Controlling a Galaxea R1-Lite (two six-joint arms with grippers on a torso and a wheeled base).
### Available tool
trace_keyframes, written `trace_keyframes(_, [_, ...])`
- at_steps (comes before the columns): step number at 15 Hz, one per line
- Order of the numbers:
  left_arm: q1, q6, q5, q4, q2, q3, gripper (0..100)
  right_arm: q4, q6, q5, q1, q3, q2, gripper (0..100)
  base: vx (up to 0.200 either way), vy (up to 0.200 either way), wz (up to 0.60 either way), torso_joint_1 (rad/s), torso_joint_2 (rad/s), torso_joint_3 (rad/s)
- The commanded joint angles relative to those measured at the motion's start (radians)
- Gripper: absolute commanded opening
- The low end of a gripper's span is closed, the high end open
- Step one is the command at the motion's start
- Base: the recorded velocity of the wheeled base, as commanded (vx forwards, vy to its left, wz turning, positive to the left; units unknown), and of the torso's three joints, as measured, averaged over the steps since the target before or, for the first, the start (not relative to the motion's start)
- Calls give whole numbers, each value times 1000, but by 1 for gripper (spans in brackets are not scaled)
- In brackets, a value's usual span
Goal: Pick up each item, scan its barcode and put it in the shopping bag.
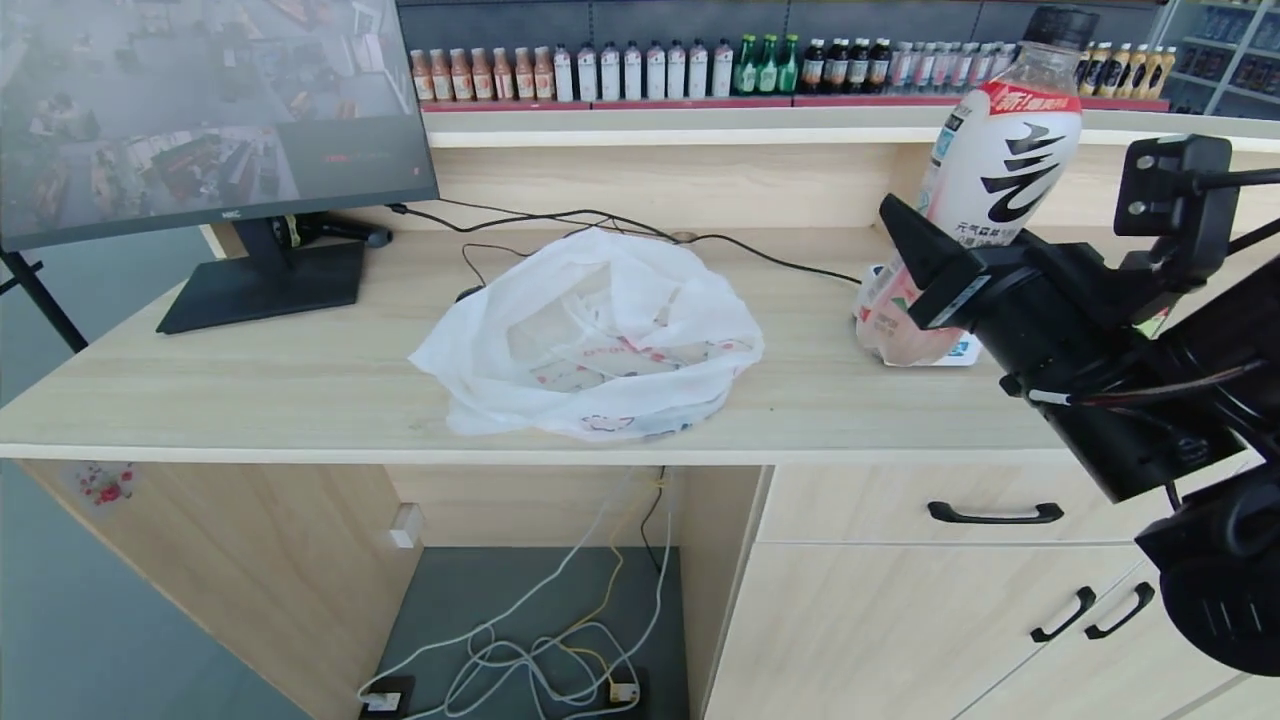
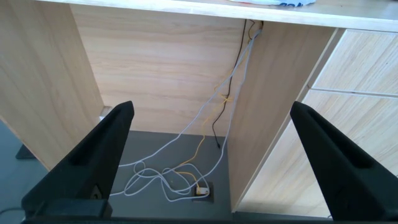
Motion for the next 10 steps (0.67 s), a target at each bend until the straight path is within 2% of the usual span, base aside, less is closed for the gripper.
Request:
trace_keyframes(1, [0, -1, 0, 0, 0, 0, 100, 2, 0, 1, 1, -14, 0, 100, 0, 0, 0, 0, 0, 0])
trace_keyframes(5, [0, -1, 0, 0, 0, 0, 100, 2, 0, -1, 1, -12, 0, 100, 0, 0, 0, 0, 0, 0])
trace_keyframes(6, [0, -1, 0, 0, 0, 0, 100, 2, 0, -1, 1, -14, 0, 0, 0, 0, 0, 0, 0, 0])
trace_keyframes(10, [0, -1, 0, 0, 0, 0, 100, 0, 0, -5, 1, -11, -2, 0, 0, 0, 0, 0, 0, 0])
